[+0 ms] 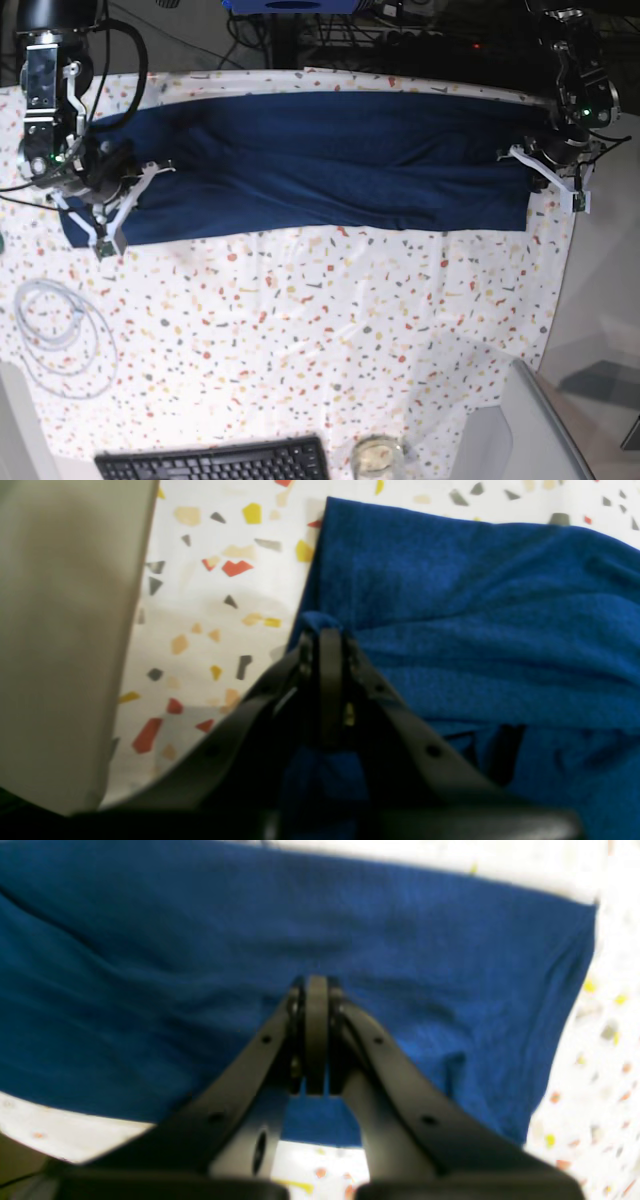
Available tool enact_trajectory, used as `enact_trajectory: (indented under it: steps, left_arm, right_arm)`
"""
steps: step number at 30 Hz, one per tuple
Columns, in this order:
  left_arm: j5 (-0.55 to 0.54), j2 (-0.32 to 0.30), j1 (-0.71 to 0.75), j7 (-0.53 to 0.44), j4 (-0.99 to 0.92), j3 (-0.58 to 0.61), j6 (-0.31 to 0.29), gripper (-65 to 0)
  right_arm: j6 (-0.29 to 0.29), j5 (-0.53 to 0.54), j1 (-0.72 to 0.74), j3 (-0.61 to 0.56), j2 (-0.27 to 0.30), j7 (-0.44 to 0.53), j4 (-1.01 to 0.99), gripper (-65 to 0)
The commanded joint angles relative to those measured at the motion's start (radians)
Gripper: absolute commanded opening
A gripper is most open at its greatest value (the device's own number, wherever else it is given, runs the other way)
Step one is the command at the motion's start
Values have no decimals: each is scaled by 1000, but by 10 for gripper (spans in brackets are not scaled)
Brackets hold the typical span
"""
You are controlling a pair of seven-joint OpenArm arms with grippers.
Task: Layout the t-shirt on the table in an organized manner, then fold the t-shirt properly
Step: 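Grasp the folded end corner with the right gripper while left holds its end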
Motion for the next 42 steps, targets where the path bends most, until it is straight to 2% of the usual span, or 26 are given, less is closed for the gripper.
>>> enact_trajectory:
  steps: [1,5,9,13,16,18,22,24,25,27,28,33,38,42]
  left_arm:
    - [-9,-14,5,-15,20,-3,0,-579]
    - [-9,-14,11,-15,34,-6,0,-429]
    - [-9,-15,14,-15,66,-12,0,-352]
    - [-11,-15,23,-15,92,-12,0,-326]
    - [-12,-9,52,-15,152,-12,0,-327]
    - [-15,1,74,-15,202,-12,0,-331]
    - [-101,89,95,-15,264,-1,1,-337]
    - [-120,118,83,-17,238,0,1,-362]
    - [-120,129,74,-18,218,0,1,-411]
    - [-114,136,45,-20,170,-5,1,-624]
    - [-114,135,35,-20,149,-5,1,-650]
    - [-114,120,6,-20,63,-9,1,-650]
    - [-114,89,-3,-23,9,-5,1,-650]
    - [-114,80,-14,-23,-63,-1,1,-650]
  right_arm:
    - [-1,7,3,4,6,20,-6,-644]
    - [-1,7,-13,4,6,77,-63,-645]
    - [-5,7,-38,4,6,91,-56,-648]
    - [-5,7,-36,68,6,80,-17,-648]
    - [-5,7,-36,131,6,10,98,-645]
    - [-5,7,-35,163,6,-4,146,-644]
    - [-5,7,13,205,31,34,118,-644]
    - [-2,7,33,195,46,59,56,-644]
    - [-2,7,48,185,49,74,26,-645]
    - [-2,7,65,175,51,105,-43,-647]
    - [-1,7,69,172,52,120,-72,-647]
    - [-1,7,86,171,64,238,-219,-648]
    - [-1,7,132,172,94,278,-368,-648]
    - [-1,7,171,174,133,346,-498,-648]
